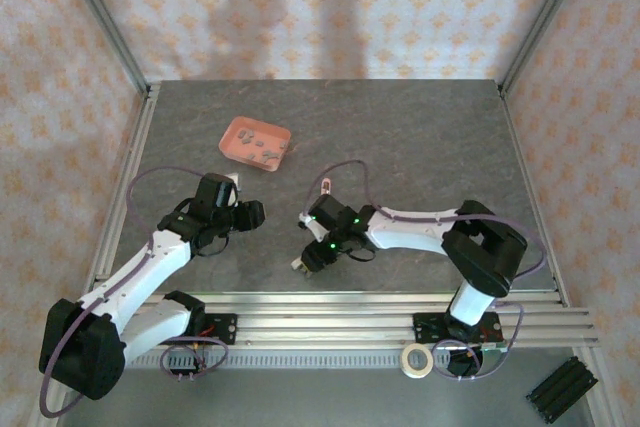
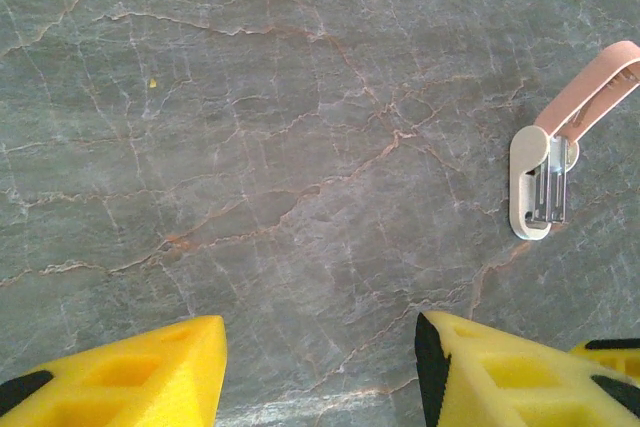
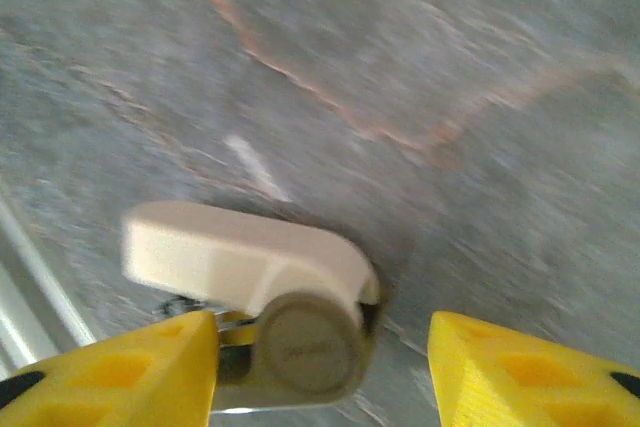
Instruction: Load the staples into the stapler
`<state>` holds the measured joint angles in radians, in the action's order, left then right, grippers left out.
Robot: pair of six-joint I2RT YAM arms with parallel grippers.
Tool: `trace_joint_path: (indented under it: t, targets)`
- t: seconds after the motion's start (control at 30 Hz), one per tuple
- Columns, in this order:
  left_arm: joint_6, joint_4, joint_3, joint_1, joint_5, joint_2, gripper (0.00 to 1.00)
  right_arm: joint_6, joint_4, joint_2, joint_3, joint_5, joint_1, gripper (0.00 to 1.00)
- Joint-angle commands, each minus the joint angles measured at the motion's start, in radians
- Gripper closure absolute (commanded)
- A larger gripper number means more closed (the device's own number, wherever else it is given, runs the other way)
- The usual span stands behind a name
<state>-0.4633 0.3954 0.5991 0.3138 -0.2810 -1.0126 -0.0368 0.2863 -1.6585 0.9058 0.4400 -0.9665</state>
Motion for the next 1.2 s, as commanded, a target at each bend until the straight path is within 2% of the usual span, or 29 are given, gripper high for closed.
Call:
trace_joint_path:
  t: [0.0,0.2,0.3,0.5,0.77,0.97,1.17]
  targets:
    - [0.018,-0.019,-0.004,-0.009,-0.003,-0.003,0.46,0.017,0.019,0.087,-0.021,-0.063,0.013,0.37]
    - [0.02,-0.017,-0.002,-0.009,-0.002,-0.004,0.46,0.076,0.079,0.142,-0.003,-0.149,0.01,0.31]
    - [0.013,-0.011,-0.007,-0.009,0.02,0.009,0.46,0.118,0.111,0.148,0.019,-0.19,-0.031,0.31]
    - [-0.023,-0.015,-0.028,-0.026,0.056,0.047,0.45,0.259,0.202,0.074,0.11,-0.261,-0.138,0.27]
    - [-0.053,-0.025,-0.054,-0.096,0.012,0.078,0.45,0.404,0.236,-0.047,0.2,-0.229,-0.186,0.27]
    - [-0.066,-0.053,-0.088,-0.16,-0.042,0.121,0.45,0.426,0.228,-0.112,0.239,-0.237,-0.191,0.31]
    - [-0.066,-0.065,-0.096,-0.171,-0.058,0.119,0.45,0.408,0.229,-0.162,0.251,-0.326,-0.191,0.43]
